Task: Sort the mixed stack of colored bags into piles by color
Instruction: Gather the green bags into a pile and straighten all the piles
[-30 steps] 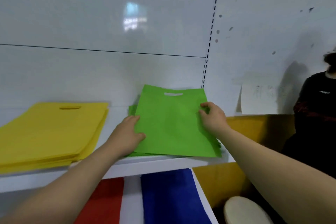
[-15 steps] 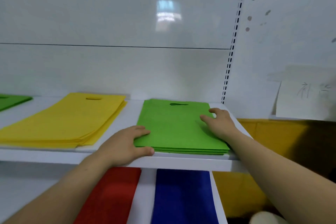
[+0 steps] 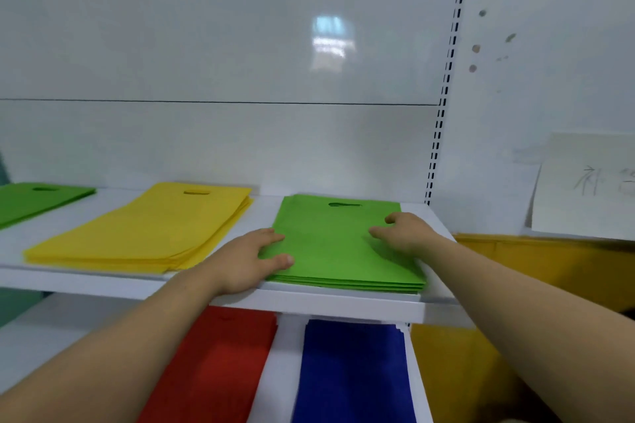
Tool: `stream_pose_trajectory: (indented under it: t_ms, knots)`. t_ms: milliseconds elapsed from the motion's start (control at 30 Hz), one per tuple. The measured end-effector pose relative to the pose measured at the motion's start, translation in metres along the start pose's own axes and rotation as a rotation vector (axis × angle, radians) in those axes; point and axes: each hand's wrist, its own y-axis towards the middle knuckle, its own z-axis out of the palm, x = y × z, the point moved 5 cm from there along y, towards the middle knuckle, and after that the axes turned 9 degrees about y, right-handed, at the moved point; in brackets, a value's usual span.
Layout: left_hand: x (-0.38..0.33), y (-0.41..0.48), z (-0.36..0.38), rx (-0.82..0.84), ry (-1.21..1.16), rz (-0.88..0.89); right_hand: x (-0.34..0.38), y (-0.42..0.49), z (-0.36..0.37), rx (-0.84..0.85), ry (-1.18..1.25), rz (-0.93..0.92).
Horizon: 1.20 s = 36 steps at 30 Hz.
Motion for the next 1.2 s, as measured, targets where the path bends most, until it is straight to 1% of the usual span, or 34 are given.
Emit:
stream_pose_trajectory:
  t_ms: [200, 367, 500, 767, 1000, 1200]
  knots:
    - [0.026, -0.01, -0.045, -0.083, 0.068, -0.011, 0.07, -0.007, -0.011, -0.077, 0.019, -0.125]
    - [0.086, -0.046, -0.092, -0.14, 0.089, -0.096, 0.155, -0.01, 0.017, -0.072, 0.028, -0.226]
    - [0.153, -0.086, -0.128, -0.17, 0.104, -0.178, 0.236, -0.014, 0.066, -0.03, 0.041, -0.304]
    - [0.302, -0.171, -0.181, -0.216, 0.112, -0.357, 0.395, -0.036, 0.189, 0.091, 0.091, -0.445]
    - [0.408, -0.218, -0.203, -0.227, 0.093, -0.499, 0.494, -0.036, 0.274, 0.154, 0.075, -0.498]
    - [0.482, -0.212, -0.213, -0.247, 0.086, -0.556, 0.55, 0.0, 0.332, 0.201, 0.011, -0.511]
